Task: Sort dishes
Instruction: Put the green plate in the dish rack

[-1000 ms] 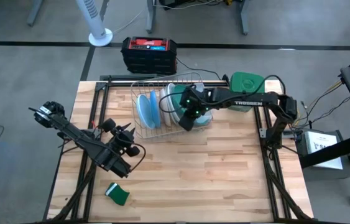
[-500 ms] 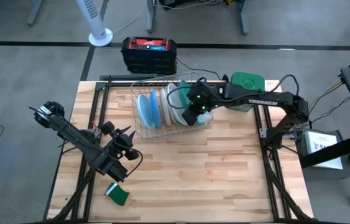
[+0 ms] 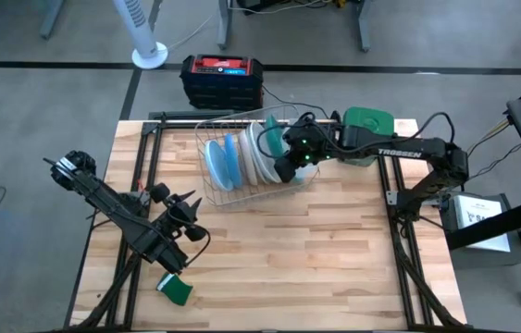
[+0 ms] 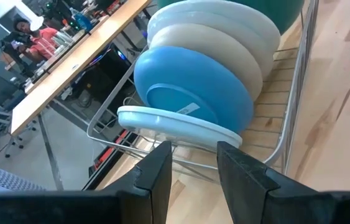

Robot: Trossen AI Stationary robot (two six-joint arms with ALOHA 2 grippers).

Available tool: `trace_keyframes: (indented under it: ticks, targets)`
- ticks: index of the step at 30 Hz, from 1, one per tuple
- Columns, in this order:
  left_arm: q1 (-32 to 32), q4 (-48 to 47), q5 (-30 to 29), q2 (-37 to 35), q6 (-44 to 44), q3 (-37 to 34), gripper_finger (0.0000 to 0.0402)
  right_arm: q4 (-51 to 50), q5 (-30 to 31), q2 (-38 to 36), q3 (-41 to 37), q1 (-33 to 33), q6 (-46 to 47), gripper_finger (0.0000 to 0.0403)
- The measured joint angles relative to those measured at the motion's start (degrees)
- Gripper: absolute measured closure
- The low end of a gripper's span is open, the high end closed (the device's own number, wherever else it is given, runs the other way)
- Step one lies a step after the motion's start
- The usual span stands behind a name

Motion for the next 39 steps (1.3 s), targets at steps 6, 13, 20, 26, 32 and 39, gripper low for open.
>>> trace_keyframes:
  ticks: [6,13,20,26,32,39]
  targets:
    - [0.02,0.63,-0.02,0.00,0.02,-0.30,0.0285,8.59,0.52,-0.11,-6.25,0.05,2.27,0.0402]
    - [0.02,0.77,-0.11,-0.02,0.30,-0.66,0.0285,31.28,1.13,-0.28,-16.20,1.30,7.92,0.0402]
    - [0.02,1.22,-0.04,-0.02,0.33,-0.98,0.0285,40.62,2.94,-3.77,-24.33,1.52,11.29,0.0402]
    - [0.02,1.36,0.00,-0.04,0.33,-1.01,0.0285,35.25,8.04,-11.60,-28.18,1.63,9.54,0.0402]
    - [0.04,1.60,0.02,-0.04,0.38,-1.01,0.0285,34.37,9.05,-15.19,-31.95,1.86,6.37,0.0402]
    - [0.04,2.23,-1.72,-0.04,0.56,-1.01,0.0285,35.07,9.59,-14.19,-33.56,1.88,3.74,0.0399]
